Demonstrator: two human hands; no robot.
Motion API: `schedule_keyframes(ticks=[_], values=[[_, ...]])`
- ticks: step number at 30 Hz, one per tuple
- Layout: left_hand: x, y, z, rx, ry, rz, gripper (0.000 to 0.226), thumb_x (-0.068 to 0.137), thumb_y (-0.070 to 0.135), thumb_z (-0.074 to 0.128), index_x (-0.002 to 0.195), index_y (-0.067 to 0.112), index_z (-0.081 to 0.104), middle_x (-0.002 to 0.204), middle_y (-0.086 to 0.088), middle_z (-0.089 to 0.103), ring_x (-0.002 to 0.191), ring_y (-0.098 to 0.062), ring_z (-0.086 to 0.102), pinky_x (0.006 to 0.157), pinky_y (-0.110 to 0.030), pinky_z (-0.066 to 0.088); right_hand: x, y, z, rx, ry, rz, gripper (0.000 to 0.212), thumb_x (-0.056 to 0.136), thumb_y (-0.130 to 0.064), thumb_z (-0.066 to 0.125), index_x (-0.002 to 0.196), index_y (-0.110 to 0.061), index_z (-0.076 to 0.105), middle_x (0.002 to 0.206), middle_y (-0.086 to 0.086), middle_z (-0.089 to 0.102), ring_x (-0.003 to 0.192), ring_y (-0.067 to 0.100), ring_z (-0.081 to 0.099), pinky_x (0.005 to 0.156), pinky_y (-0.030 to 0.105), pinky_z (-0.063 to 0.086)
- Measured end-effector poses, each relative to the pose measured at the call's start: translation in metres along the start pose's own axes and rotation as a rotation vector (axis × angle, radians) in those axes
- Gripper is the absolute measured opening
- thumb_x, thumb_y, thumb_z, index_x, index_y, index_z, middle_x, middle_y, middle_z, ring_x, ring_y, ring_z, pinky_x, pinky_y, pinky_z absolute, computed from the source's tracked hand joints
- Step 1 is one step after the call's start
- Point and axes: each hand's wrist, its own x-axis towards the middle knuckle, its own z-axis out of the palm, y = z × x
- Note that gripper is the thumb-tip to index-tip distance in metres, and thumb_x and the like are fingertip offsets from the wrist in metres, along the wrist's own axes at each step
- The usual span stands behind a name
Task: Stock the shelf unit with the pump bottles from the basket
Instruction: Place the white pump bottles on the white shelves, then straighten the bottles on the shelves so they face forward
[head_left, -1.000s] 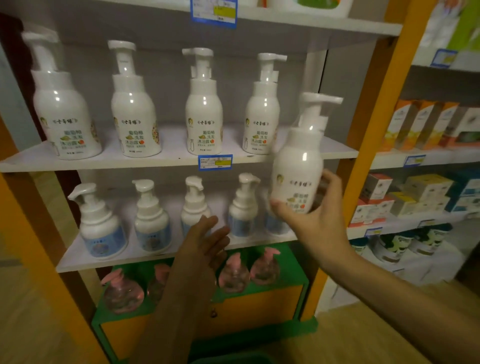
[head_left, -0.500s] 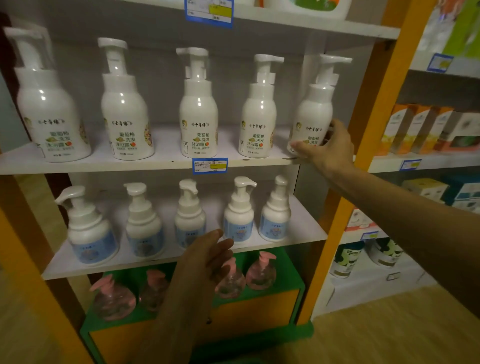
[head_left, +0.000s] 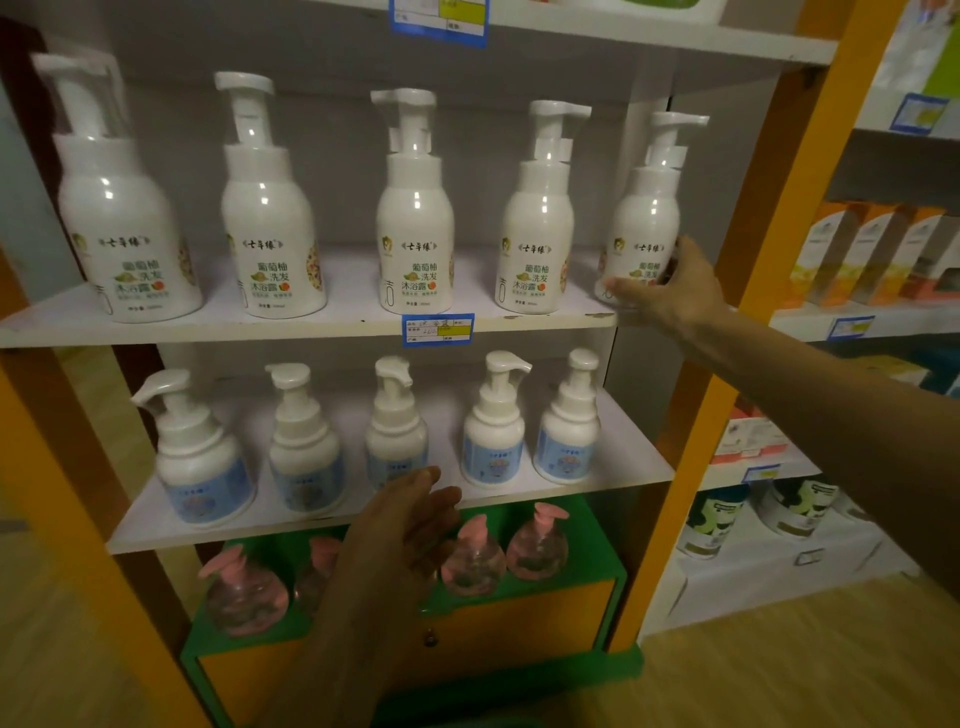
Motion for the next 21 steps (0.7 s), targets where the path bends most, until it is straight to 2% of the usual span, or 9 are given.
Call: schedule_keyframes(ticks=[3, 5, 6, 8, 11, 14, 17, 19, 21], values=[[-0.002, 0.001, -0.001, 0.010, 0.044, 0.084, 0.013, 0.088, 0.026, 0.058, 0.098, 0.022, 0.065, 0.090, -0.001, 0.075, 0.088, -0.020, 0.066, 0.067, -0.033, 0.046, -0.027, -0.004, 0.008, -0.030, 0.244, -0.081, 0.073, 0.084, -0.020, 0.070, 0.143, -0.014, 0.027, 0.139, 0.009, 0.046, 0.121, 0.022, 0.050, 0.099, 0.040, 0.047], [-0.007, 0.008, -0.006, 0.056, 0.093, 0.212, 0.010, 0.089, 0.022, 0.059, 0.095, 0.026, 0.066, 0.091, 0.001, 0.074, 0.089, -0.019, 0.066, 0.074, -0.036, 0.049, -0.059, -0.009, 0.019, -0.027, 0.408, -0.253, 0.060, 0.087, -0.014, 0.063, 0.139, -0.013, 0.033, 0.133, 0.009, 0.046, 0.120, 0.021, 0.048, 0.101, 0.041, 0.047], [-0.010, 0.015, -0.012, 0.124, 0.128, 0.307, 0.012, 0.089, 0.021, 0.059, 0.094, 0.029, 0.065, 0.092, 0.005, 0.073, 0.090, -0.017, 0.067, 0.077, -0.036, 0.050, -0.076, -0.013, 0.028, 0.017, 0.402, -0.348, 0.053, 0.087, -0.010, 0.061, 0.135, -0.012, 0.037, 0.125, 0.008, 0.047, 0.113, 0.019, 0.049, 0.097, 0.038, 0.048], [-0.013, 0.036, -0.026, 0.291, 0.203, 0.535, 0.014, 0.089, 0.021, 0.058, 0.098, 0.032, 0.061, 0.100, 0.007, 0.070, 0.092, -0.011, 0.066, 0.079, -0.034, 0.051, -0.108, -0.029, 0.051, 0.125, 0.285, -0.487, 0.045, 0.085, -0.005, 0.058, 0.127, -0.010, 0.042, 0.112, 0.007, 0.050, 0.102, 0.018, 0.051, 0.089, 0.035, 0.050], [-0.013, 0.083, -0.053, 0.425, 0.327, 0.869, 0.016, 0.090, 0.020, 0.054, 0.105, 0.024, 0.055, 0.104, 0.004, 0.063, 0.092, -0.008, 0.063, 0.075, -0.027, 0.055, -0.144, -0.073, 0.097, 0.281, 0.096, -0.647, 0.040, 0.083, 0.003, 0.057, 0.122, -0.003, 0.046, 0.103, 0.012, 0.054, 0.093, 0.022, 0.055, 0.080, 0.034, 0.052], [-0.003, 0.138, -0.078, 0.493, 0.451, 1.064, 0.021, 0.090, 0.016, 0.052, 0.101, 0.034, 0.051, 0.100, 0.011, 0.059, 0.088, 0.002, 0.059, 0.071, -0.017, 0.053, -0.164, -0.121, 0.145, 0.380, -0.124, -0.702, 0.044, 0.082, 0.006, 0.057, 0.124, -0.001, 0.046, 0.101, 0.011, 0.056, 0.090, 0.020, 0.057, 0.077, 0.030, 0.054], [0.015, 0.185, -0.104, 0.591, 0.582, 1.050, 0.024, 0.089, 0.022, 0.050, 0.110, 0.034, 0.047, 0.098, 0.021, 0.054, 0.084, 0.016, 0.053, 0.072, -0.013, 0.044, -0.175, -0.162, 0.186, 0.382, -0.387, -0.615, 0.051, 0.084, 0.001, 0.059, 0.131, -0.009, 0.041, 0.109, 0.001, 0.054, 0.098, 0.013, 0.056, 0.080, 0.016, 0.051], [0.028, 0.208, -0.117, 0.664, 0.587, 0.974, 0.033, 0.091, 0.020, 0.046, 0.123, 0.026, 0.044, 0.106, 0.016, 0.052, 0.087, 0.009, 0.052, 0.076, -0.017, 0.041, -0.177, -0.183, 0.210, 0.355, -0.457, -0.561, 0.059, 0.084, 0.000, 0.061, 0.136, -0.011, 0.036, 0.121, 0.006, 0.054, 0.111, 0.019, 0.056, 0.089, 0.028, 0.054], [0.041, 0.222, -0.125, 0.750, 0.548, 0.891, 0.042, 0.092, 0.016, 0.044, 0.134, 0.020, 0.039, 0.116, 0.009, 0.047, 0.099, -0.003, 0.049, 0.082, -0.022, 0.041, -0.173, -0.199, 0.228, 0.311, -0.424, -0.507, 0.065, 0.081, 0.000, 0.063, 0.137, -0.012, 0.032, 0.124, 0.011, 0.053, 0.112, 0.024, 0.056, 0.091, 0.041, 0.054]])
